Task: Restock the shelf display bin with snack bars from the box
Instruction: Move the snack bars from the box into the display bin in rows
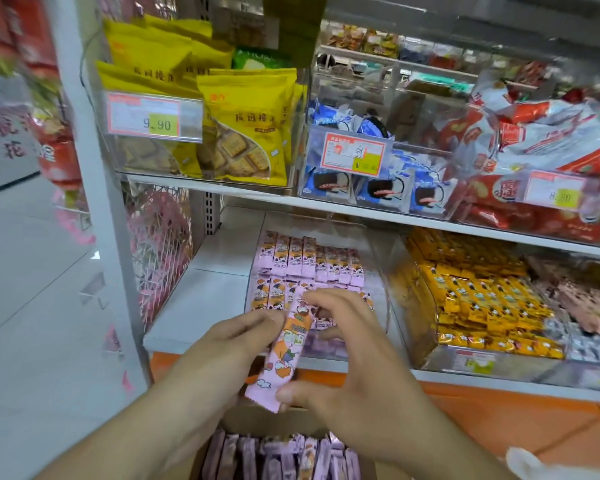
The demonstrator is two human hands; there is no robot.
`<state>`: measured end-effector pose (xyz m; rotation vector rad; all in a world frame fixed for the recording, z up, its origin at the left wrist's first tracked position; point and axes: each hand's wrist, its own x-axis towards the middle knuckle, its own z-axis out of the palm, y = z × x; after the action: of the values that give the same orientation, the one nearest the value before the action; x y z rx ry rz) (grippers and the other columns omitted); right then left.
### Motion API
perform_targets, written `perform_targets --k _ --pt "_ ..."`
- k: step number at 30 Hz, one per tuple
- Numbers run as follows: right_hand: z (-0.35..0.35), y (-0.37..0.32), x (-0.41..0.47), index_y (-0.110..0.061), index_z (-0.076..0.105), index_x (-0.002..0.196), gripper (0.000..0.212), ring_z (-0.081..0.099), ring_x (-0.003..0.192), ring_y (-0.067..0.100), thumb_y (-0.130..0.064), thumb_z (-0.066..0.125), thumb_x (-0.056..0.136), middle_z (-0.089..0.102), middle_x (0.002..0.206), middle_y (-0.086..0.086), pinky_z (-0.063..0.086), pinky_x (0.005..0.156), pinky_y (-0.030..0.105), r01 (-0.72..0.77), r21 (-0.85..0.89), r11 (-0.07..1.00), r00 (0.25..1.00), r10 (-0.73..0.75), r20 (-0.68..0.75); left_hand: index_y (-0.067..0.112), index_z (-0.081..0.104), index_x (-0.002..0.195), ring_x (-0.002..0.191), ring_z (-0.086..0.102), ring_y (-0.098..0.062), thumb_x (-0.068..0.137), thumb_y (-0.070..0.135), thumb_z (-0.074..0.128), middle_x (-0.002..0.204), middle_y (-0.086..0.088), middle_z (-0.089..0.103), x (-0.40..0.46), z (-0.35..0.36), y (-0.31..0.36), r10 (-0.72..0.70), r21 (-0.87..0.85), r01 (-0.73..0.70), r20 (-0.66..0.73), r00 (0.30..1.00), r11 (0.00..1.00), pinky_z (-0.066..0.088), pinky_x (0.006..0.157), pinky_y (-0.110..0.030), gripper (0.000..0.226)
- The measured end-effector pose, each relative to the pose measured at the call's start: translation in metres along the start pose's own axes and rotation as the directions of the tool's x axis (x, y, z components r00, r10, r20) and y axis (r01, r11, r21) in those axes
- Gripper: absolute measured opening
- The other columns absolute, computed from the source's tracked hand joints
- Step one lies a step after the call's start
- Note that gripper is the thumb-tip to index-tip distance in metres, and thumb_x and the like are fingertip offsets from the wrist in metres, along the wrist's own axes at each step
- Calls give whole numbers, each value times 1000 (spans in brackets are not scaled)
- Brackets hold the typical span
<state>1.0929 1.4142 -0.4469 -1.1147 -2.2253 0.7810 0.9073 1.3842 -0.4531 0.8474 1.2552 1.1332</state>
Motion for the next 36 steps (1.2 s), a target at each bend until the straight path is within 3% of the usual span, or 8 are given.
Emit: perform_targets --k 4,8,15,22,27,30,34,36 --pt "-5 11 2 -46 39 150 95 47 123 -4 -56 90 71 28 140 -30 41 97 10 22 -77 997 999 -26 -45 29 82 107 70 67 -27 75 23 86 99 -3 80 -4 -2 6 -32 -8 33 122 992 999 56 61 -38 33" --pt "-20 17 4 -49 48 133 62 32 136 -13 -39 86 84 18 148 -36 35 100 9 46 -187 981 999 -44 17 14 81 108 59 56 -21 73 8 89 80 -18 71 2 -12 9 -43 57 43 -7 999 997 43 58 -30 37" --pt "-16 22 2 -36 57 102 27 55 100 3 -41 80 88 58 108 -24 45 78 16 15 -183 983 997 -29 -74 13 84 94 88 73 -21 69 34 89 97 -12 80 6 -15 10 16 -4 -16 -61 998 1000 41 78 -37 34" --pt "-5 10 -3 -37 50 97 45 53 99 2 -62 80 76 53 108 -20 48 79 25 43 -181 983 998 -52 -43 3 76 110 90 72 -32 76 11 85 105 -27 75 11 -7 -3 2 -89 -4 -28 1000 996 63 85 -47 35" --pt "-12 13 2 -47 33 147 87 24 145 -10 -56 85 78 20 150 -39 32 109 13 112 -216 970 994 -111 17 8 80 99 87 75 -30 66 15 94 99 -23 77 17 -7 -8 50 -28 -50 -10 999 998 62 75 -40 37" --pt "-11 21 4 -50 31 153 92 18 145 -18 -59 84 78 18 152 -46 26 115 12 101 -237 966 994 -88 62 6 78 104 83 76 -23 70 15 87 95 -20 77 18 -5 -11 55 13 -55 -8 998 998 63 69 -35 36" --pt "-14 33 17 -51 40 141 80 35 141 -8 -58 87 76 34 150 -38 39 117 29 20 -222 975 1000 -17 19 25 76 110 97 75 -14 87 30 78 104 3 78 28 -7 -11 172 273 -144 -79 982 951 61 83 -30 24" --pt "-21 41 37 -51 41 134 75 44 128 -5 -52 89 76 39 146 -35 45 105 23 -77 -237 968 997 76 -11 39 64 128 113 64 -5 94 41 70 125 24 64 39 -19 -11 337 598 -197 -131 932 777 50 99 -27 35"
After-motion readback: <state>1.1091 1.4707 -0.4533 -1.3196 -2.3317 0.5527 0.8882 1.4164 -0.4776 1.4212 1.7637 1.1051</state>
